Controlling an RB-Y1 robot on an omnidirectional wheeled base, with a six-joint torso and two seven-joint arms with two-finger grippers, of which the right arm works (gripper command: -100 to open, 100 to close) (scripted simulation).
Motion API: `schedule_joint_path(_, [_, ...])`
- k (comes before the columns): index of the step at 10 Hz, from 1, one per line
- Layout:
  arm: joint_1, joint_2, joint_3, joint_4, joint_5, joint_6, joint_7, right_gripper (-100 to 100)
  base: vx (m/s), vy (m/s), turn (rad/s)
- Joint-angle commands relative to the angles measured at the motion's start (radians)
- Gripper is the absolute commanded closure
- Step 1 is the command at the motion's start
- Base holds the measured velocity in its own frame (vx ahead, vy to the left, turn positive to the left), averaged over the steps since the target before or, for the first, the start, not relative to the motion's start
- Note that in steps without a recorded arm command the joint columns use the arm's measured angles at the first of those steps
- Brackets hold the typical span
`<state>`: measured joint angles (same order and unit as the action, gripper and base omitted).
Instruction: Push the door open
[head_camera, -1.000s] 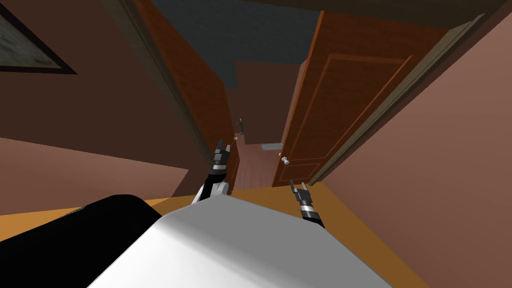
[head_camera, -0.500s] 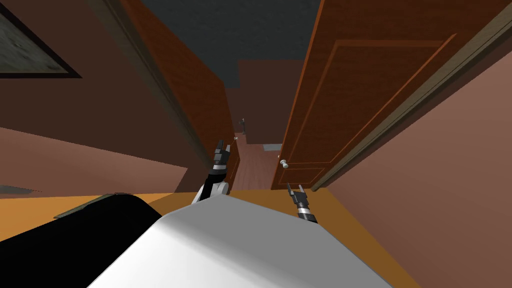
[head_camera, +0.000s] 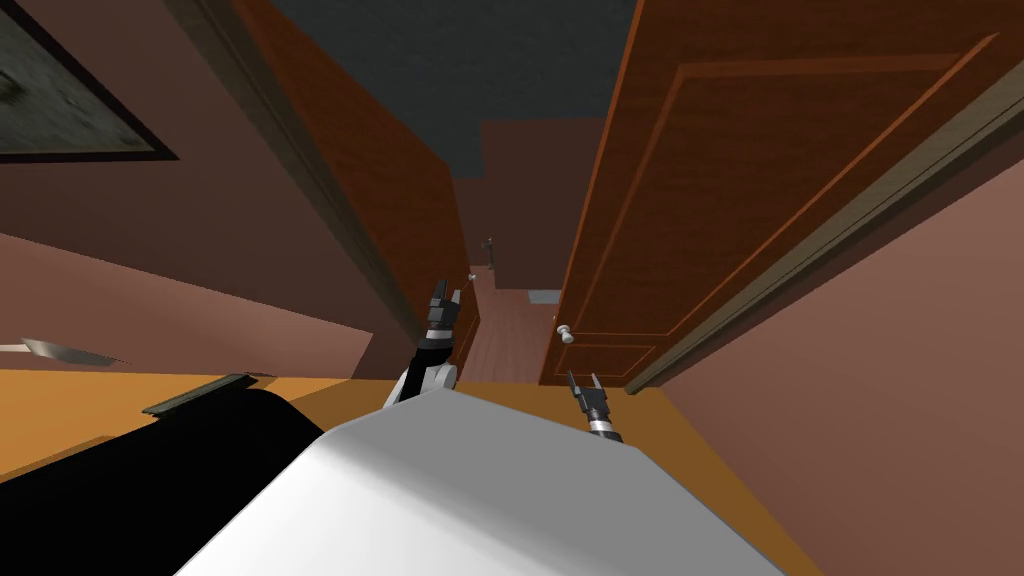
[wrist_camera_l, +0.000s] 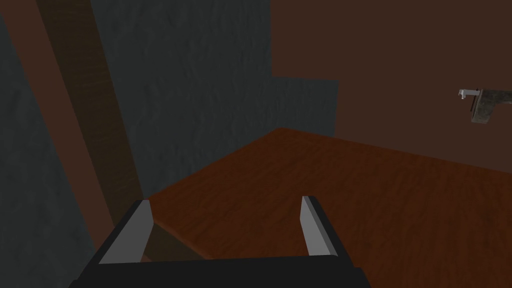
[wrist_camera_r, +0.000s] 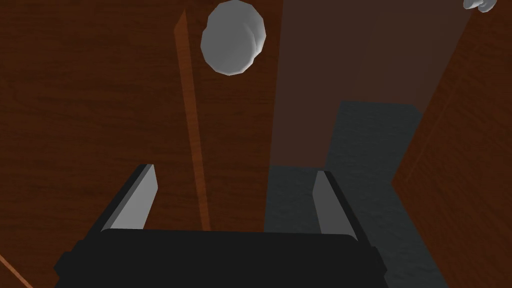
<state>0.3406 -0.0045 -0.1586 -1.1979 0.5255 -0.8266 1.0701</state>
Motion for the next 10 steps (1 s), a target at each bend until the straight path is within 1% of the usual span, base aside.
schedule_joint_path(1, [-0.007,0.017,-0.002,0.031,0.018,-0.01,0.031,-100,0.075,-0.156,0.123])
schedule_joint_path(3, [-0.012,0.035,-0.004,0.062,0.033,-0.023,0.059,-100,0.098,-0.148,0.097])
schedule_joint_path(4, [-0.016,0.049,-0.006,0.082,0.043,-0.031,0.077,-100,0.116,-0.131,0.106])
schedule_joint_path(5, [-0.018,0.044,-0.005,0.074,0.038,-0.024,0.068,-100,0.054,-0.058,0.029])
schedule_joint_path(6, [-0.024,0.013,-0.007,0.082,0.037,-0.025,0.074,-100,0.077,0.007,0.015])
schedule_joint_path(7, [-0.028,0.0,-0.008,0.085,0.036,-0.024,0.076,-100,0.153,0.034,0.019])
schedule_joint_path(8, [-0.031,-0.01,-0.01,0.09,0.034,-0.024,0.077,-100,0.198,0.028,0.01])
schedule_joint_path(9, [-0.036,-0.014,-0.011,0.094,0.032,-0.024,0.079,-100,0.207,0.012,0.018])
schedule_joint_path(10, [-0.04,-0.013,-0.013,0.099,0.031,-0.023,0.081,-100,0.204,0.02,0.019])
